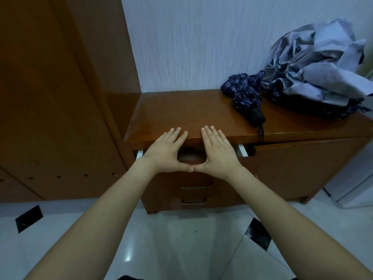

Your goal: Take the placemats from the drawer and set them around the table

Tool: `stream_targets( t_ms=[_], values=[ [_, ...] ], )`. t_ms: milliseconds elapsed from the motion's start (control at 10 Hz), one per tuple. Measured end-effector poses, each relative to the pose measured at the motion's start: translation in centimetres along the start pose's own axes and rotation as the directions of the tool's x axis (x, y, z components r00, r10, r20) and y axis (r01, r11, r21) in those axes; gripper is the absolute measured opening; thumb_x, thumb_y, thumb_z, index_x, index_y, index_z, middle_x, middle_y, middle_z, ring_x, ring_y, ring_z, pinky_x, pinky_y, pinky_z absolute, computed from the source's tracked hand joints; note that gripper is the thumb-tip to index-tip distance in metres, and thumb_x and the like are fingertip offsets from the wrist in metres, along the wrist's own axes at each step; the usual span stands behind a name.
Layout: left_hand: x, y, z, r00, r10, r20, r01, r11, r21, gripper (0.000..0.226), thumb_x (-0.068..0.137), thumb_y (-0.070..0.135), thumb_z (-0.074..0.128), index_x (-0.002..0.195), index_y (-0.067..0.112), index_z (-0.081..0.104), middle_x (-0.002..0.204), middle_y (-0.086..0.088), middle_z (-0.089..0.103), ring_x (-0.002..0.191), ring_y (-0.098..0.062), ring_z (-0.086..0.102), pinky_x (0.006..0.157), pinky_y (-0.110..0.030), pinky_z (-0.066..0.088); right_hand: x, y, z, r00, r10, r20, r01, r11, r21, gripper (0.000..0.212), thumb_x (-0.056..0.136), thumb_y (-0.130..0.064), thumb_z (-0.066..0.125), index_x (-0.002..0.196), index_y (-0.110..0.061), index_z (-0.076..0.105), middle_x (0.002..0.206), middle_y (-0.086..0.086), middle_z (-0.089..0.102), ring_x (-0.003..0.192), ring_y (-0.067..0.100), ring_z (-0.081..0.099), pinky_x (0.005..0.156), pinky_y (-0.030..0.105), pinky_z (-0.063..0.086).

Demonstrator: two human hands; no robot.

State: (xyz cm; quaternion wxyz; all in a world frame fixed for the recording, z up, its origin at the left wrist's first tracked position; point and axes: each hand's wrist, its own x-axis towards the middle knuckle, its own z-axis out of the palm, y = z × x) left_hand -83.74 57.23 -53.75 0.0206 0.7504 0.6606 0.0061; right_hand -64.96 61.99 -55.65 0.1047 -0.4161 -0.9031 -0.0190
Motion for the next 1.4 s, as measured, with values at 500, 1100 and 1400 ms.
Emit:
stream_targets(
  t_ms=[500,1100,1400],
  values=[
    [-0.2,0.8,2.4,0.948,-0.071,-0.311,0.072,0.997,-0.009,0.101,0.078,0.041,0.074,0.153,0.015,0.011,0.16,-0.003,0.014,0.148,-0.018,0.009,0.118,-0.031,0.004,0.9,2.0,0.6,0.989,-0.041,-0.141,0.055,0.994,0.094,0.097,0.073,-0.046,0.078,0.15,-0.014,0.028,0.157,0.005,0.028,0.145,0.019,0.022,0.118,0.031,0.011],
    [1.0,1.5,4.9,0.859,-0.153,-0.488,0.14,0.988,-0.064,0.078,0.074,0.019,0.08,0.141,0.007,0.042,0.147,-0.01,0.044,0.139,-0.026,0.037,0.115,-0.037,0.019,1.6,0.7,4.0,0.927,0.077,-0.366,-0.059,0.996,0.06,0.072,0.075,-0.022,0.081,0.137,-0.005,0.048,0.141,0.012,0.051,0.134,0.026,0.044,0.115,0.035,0.02],
    [-0.1,1.6,-1.1,0.987,-0.136,-0.083,0.121,0.98,-0.161,0.07,0.097,0.032,0.052,0.153,0.016,0.012,0.161,-0.002,0.011,0.148,-0.019,0.005,0.118,-0.031,0.006,1.3,0.5,-2.0,0.993,0.103,0.066,-0.114,0.975,0.191,0.068,0.094,-0.039,0.056,0.151,-0.018,0.024,0.157,0.001,0.027,0.146,0.017,0.016,0.12,0.033,0.005]
  ],
)
